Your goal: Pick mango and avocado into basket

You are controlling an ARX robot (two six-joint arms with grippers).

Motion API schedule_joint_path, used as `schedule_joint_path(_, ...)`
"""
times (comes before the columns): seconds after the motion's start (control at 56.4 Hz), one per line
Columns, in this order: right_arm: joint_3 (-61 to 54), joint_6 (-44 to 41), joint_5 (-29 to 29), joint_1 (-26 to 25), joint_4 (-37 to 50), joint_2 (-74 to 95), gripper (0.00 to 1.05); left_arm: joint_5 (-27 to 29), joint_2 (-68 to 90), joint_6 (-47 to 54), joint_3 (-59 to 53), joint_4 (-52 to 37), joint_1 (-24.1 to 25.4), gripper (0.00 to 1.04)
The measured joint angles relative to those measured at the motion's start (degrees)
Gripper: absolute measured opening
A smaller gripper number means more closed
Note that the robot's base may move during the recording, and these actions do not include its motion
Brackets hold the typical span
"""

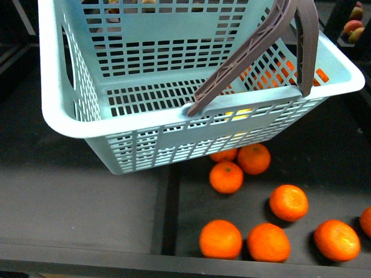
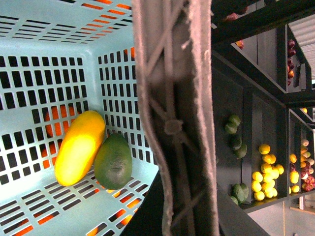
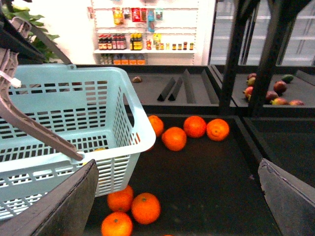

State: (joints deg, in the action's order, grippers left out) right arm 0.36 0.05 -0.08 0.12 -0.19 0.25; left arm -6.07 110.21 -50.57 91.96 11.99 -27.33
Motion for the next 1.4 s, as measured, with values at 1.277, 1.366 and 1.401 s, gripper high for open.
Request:
schedule_joint_path(1.277, -0.02, -0.02, 0.02, -0.13, 0.02, 0.00, 0.97, 23.96, 23.98, -30.51, 12.00, -5.38, 20.63, 0.07)
schedule_joint_path(1.366, -0.02, -0.02, 0.00, -0.13, 0.02, 0.00, 0.97, 25.62, 24.76, -30.73, 11.89, -6.60, 20.79, 0.07)
schedule_joint_path(1.401, -0.02, -0.02, 0.00, -0.13, 0.02, -0.02, 0.97, 25.97, 24.83, -30.95, 11.54, -7.15, 20.79, 0.07)
